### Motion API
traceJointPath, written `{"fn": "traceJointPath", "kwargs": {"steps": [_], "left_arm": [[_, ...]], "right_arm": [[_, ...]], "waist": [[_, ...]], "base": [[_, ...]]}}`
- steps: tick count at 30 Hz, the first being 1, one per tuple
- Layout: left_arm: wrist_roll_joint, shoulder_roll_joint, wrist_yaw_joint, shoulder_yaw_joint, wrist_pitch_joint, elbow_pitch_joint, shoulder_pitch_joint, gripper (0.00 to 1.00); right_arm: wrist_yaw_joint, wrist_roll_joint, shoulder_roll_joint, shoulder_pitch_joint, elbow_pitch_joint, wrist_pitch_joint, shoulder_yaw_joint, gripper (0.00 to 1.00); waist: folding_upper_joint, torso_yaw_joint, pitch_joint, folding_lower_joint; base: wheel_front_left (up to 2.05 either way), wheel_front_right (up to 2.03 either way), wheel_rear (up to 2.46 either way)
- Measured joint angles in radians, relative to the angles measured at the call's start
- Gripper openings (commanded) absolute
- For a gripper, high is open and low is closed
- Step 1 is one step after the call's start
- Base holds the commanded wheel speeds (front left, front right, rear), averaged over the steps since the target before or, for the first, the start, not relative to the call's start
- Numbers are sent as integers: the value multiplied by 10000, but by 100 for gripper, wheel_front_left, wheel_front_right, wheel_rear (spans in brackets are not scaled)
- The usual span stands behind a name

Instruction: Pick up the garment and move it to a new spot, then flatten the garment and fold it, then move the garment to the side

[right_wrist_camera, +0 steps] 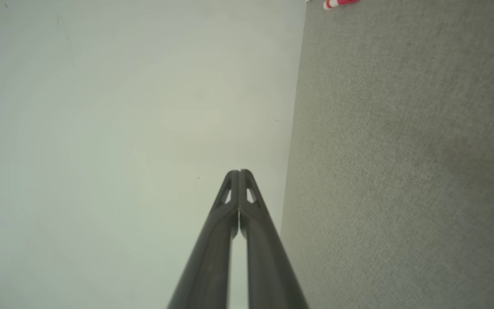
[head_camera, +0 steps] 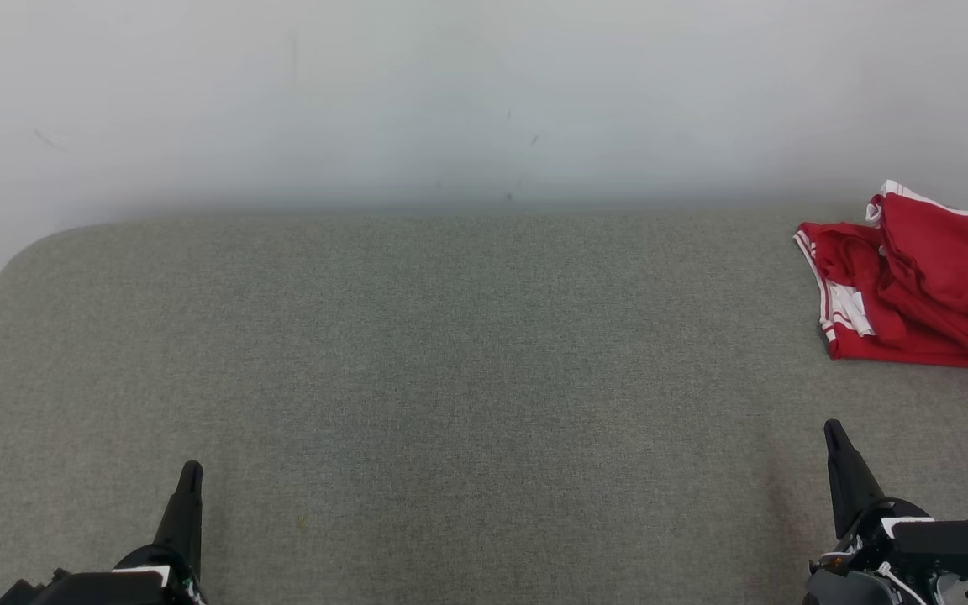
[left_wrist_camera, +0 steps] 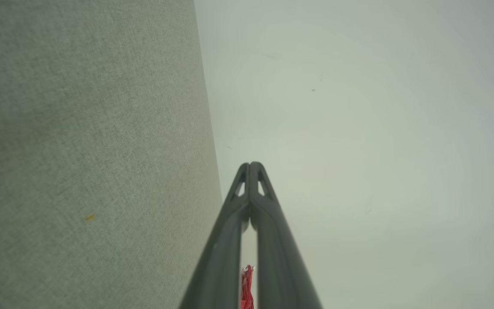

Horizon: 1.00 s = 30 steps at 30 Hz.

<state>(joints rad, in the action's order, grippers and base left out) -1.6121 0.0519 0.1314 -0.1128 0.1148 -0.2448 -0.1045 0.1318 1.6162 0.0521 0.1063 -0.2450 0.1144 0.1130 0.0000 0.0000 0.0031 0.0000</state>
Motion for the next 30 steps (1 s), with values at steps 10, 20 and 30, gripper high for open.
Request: {"fn": "traceJointPath", "kwargs": {"steps": [10, 20, 30], "left_arm": [[0, -2, 0, -4, 0, -2, 0, 0], [0, -2, 0, -6, 0, 2, 0, 0], [0, -4, 0, -6, 0, 0, 0, 0]], "right_arm": [[2, 0, -2, 1, 4, 0, 2, 0], [0, 0, -2, 1, 0, 0, 6, 0], [0, 0, -2, 1, 2, 0, 8, 0]], "waist": [[0, 0, 0, 0], [0, 0, 0, 0], [0, 0, 0, 0]], "base": [[0, 0, 0], [0, 0, 0], [0, 0, 0]]}}
